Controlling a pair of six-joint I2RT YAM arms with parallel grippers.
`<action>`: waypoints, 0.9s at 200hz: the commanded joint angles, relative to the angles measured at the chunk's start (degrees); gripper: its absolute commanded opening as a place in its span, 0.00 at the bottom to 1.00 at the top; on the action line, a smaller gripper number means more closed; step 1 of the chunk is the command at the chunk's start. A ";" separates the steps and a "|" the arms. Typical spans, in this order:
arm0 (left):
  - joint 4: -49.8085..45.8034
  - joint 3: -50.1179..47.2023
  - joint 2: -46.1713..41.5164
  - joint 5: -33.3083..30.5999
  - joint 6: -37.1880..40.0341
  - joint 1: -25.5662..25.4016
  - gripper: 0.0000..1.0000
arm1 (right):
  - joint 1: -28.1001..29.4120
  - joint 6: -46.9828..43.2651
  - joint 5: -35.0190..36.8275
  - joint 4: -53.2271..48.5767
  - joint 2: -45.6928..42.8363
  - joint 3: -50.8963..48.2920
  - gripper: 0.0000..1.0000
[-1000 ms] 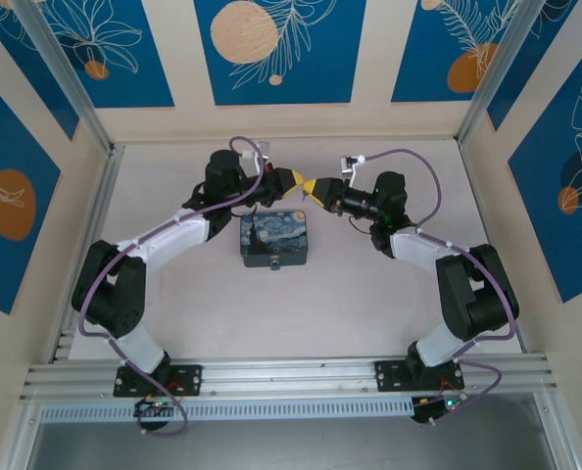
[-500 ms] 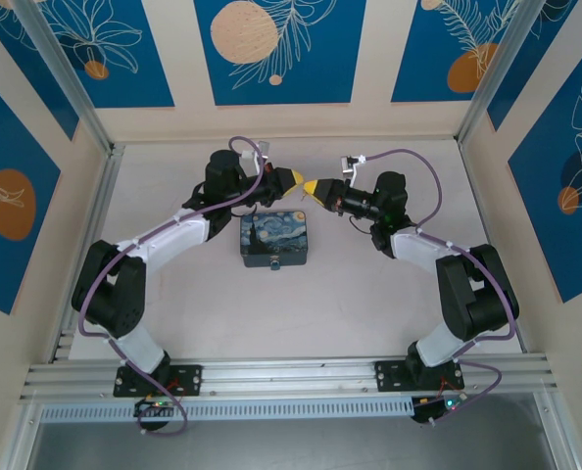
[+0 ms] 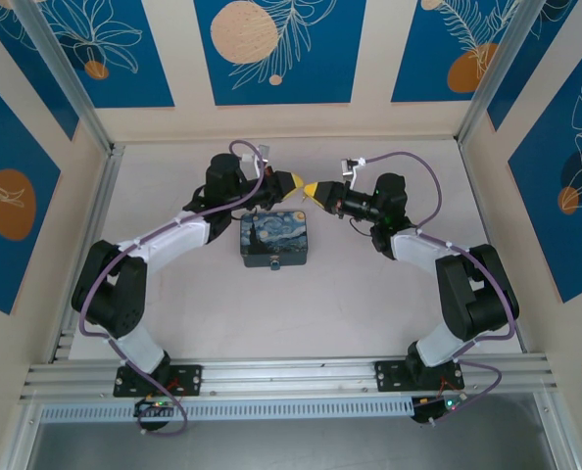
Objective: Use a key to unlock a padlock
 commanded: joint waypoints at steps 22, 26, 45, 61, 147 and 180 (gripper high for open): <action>1.26 -1.45 -1.96 -1.52 0.08 0.58 0.00 | -1.12 0.44 2.05 0.87 -0.81 -0.62 0.00; 1.41 -1.57 -2.00 -1.62 0.11 0.60 0.00 | -1.10 0.46 2.09 0.80 -0.79 -0.69 0.00; 2.00 -1.91 -2.16 -1.71 -0.32 0.58 0.00 | -1.15 0.37 2.31 0.46 -0.81 -0.87 0.00; 2.03 -2.10 -2.49 -1.95 -0.43 0.55 0.00 | -1.20 0.43 2.46 0.41 -0.71 -1.06 0.00; -18.30 0.06 -14.08 -8.12 11.70 2.47 0.88 | -1.21 -3.93 1.11 -8.49 -4.27 -1.87 0.00; -30.91 -5.05 -21.77 -10.17 19.33 2.17 0.96 | -0.32 -9.11 2.20 -20.14 -6.74 -1.24 0.00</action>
